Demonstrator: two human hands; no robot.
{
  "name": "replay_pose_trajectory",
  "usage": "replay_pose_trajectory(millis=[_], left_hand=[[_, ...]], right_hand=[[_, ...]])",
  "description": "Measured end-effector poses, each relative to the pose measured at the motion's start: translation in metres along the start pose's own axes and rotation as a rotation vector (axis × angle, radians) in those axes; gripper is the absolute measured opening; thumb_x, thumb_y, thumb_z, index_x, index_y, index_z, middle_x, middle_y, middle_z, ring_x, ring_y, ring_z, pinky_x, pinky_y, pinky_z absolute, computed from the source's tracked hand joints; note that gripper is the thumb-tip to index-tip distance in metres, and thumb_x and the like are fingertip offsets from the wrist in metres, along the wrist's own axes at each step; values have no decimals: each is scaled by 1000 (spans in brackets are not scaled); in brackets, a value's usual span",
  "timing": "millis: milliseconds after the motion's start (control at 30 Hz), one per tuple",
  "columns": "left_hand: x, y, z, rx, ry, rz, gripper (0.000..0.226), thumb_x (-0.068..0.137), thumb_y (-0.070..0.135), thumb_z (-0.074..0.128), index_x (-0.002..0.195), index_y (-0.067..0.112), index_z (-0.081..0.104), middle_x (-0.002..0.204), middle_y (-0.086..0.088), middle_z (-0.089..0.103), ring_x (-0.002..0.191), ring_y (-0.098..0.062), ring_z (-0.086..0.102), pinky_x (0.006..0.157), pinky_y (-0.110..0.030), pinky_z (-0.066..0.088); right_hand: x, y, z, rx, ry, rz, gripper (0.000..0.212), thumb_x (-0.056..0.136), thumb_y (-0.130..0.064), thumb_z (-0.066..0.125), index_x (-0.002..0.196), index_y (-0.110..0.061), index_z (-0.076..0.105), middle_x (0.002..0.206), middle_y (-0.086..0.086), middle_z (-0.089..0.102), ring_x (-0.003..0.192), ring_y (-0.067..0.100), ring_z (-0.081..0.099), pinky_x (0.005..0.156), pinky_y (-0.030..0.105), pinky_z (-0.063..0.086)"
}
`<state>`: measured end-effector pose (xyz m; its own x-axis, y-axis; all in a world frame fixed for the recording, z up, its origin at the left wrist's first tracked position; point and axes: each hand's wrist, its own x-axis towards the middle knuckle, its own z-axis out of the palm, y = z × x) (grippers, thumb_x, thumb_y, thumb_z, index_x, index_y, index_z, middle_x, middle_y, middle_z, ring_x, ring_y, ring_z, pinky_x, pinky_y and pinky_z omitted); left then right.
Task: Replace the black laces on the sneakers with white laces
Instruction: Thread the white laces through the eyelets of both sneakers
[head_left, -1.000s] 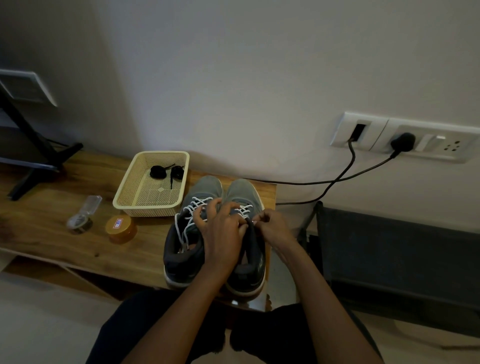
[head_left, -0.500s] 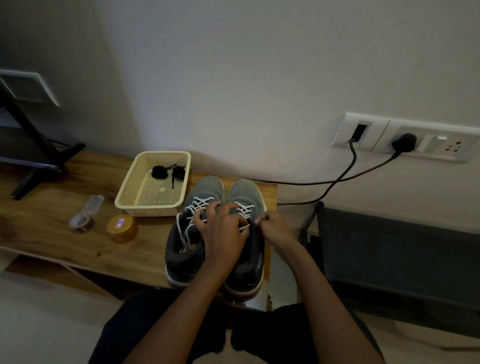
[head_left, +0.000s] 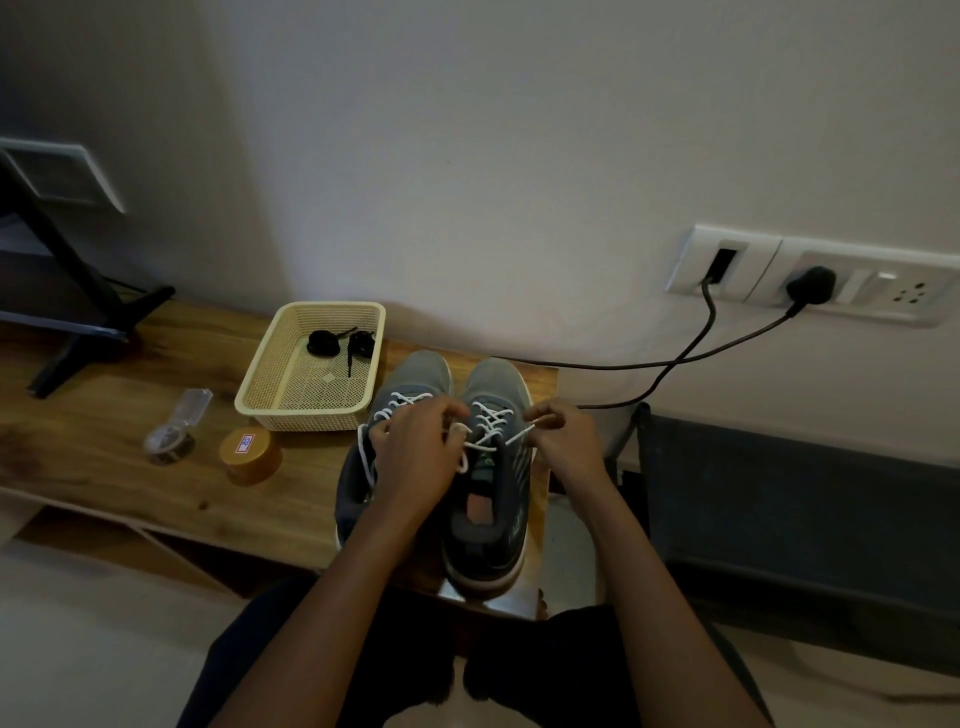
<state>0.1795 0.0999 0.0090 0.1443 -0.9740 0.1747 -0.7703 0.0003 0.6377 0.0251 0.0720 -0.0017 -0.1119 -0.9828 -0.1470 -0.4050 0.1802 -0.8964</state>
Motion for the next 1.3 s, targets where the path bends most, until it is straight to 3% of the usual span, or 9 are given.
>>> replay_pose_trajectory(millis=[67, 233, 333, 467, 633, 833, 933, 1100, 1300], left_hand=[[3, -6, -6, -95, 52, -20, 10, 90, 20, 60, 98, 24, 64, 102, 7, 66, 105, -15, 59, 96, -36, 39], [0, 1, -22, 288, 2, -21, 34, 76, 66, 60, 87, 33, 62, 108, 15, 47, 118, -17, 36, 95, -37, 11], [-5, 1, -22, 436, -126, 9, 25, 73, 57, 67, 84, 36, 63, 123, 15, 45, 126, -17, 29, 104, -43, 6], [-3, 1, -20, 232, 55, 21, 5, 83, 34, 63, 82, 33, 59, 112, 14, 54, 119, -15, 38, 103, -37, 9], [3, 5, -13, -403, 191, -47, 11, 87, 27, 66, 87, 18, 59, 87, 5, 60, 87, -13, 55, 79, -32, 45], [6, 8, -2, -366, 133, -79, 39, 90, 45, 58, 64, 15, 54, 63, -1, 56, 61, -16, 53, 61, -31, 41], [3, 7, 0, -165, 8, -43, 27, 83, 47, 63, 70, 23, 59, 76, 5, 62, 76, -15, 58, 78, -40, 48], [-2, 7, -8, 344, -152, -41, 33, 75, 36, 73, 102, 33, 54, 119, 9, 52, 119, -20, 42, 95, -41, 25], [-1, 11, -8, 77, 83, 4, 6, 87, 31, 63, 82, 30, 61, 91, 15, 57, 98, -10, 47, 85, -31, 18]], right_hand=[[0, 1, 3, -143, -45, -104, 17, 76, 2, 66, 82, -13, 70, 87, 7, 65, 85, 20, 60, 79, 31, 48], [-3, 1, 5, -298, -28, -163, 19, 76, -8, 72, 67, -24, 66, 75, -3, 60, 88, 22, 60, 89, 38, 44], [-3, 3, 5, -324, -35, -137, 20, 79, -10, 71, 66, -23, 62, 74, -4, 59, 90, 23, 60, 92, 41, 43], [-2, 6, 5, -329, -53, -103, 20, 82, -11, 68, 66, -21, 61, 63, -13, 54, 84, 16, 56, 95, 42, 43], [-2, 14, 3, -310, -65, -87, 19, 82, -11, 68, 65, -18, 65, 63, -8, 59, 82, 20, 62, 94, 47, 44], [0, 19, 5, -322, -46, -44, 29, 79, -12, 67, 56, -28, 58, 66, -4, 61, 87, 27, 62, 93, 48, 46], [1, 19, 7, -338, -50, -28, 31, 79, -11, 64, 54, -27, 54, 67, 0, 61, 85, 27, 62, 96, 48, 44], [2, 22, 11, -353, -49, -19, 34, 78, -13, 64, 50, -29, 52, 72, 1, 61, 93, 32, 60, 89, 43, 48], [3, 24, 10, -343, -73, -12, 31, 81, -14, 62, 55, -28, 50, 76, 3, 61, 96, 34, 57, 83, 45, 50]])
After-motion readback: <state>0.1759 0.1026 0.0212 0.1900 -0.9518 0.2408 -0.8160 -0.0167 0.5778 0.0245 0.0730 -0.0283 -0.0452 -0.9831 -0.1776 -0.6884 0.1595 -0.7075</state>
